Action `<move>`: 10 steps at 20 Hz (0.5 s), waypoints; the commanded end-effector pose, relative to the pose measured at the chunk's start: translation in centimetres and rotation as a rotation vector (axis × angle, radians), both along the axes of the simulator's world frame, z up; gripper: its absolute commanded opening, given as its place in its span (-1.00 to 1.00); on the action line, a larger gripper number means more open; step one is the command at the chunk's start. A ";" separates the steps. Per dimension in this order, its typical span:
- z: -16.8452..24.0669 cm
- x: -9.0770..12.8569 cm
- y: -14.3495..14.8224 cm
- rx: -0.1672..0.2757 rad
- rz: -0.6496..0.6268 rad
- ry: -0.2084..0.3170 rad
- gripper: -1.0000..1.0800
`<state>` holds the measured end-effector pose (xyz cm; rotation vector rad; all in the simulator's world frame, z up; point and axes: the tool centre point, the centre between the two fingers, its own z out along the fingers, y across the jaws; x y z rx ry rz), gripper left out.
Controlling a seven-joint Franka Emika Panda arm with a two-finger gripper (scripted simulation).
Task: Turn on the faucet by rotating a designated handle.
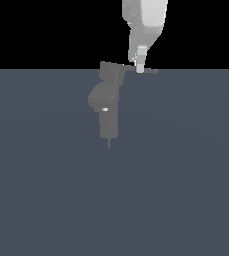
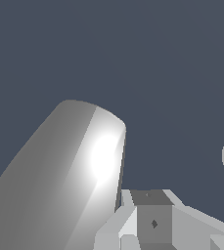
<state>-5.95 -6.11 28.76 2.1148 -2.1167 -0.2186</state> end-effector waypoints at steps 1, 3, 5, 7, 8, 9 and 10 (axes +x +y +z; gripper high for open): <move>-0.1 0.5 -1.7 -0.003 -0.019 -0.004 -1.00; -0.1 0.9 -2.2 -0.003 -0.021 -0.004 -1.00; -0.2 1.3 -2.7 -0.003 -0.022 -0.005 -1.00; -0.3 1.6 -3.2 -0.003 -0.024 -0.005 -1.00; -0.3 1.8 -3.5 -0.003 -0.024 -0.005 -1.00; -0.3 2.0 -3.7 -0.003 -0.025 -0.005 -1.00; -0.3 2.2 -4.0 -0.003 -0.026 -0.005 -1.00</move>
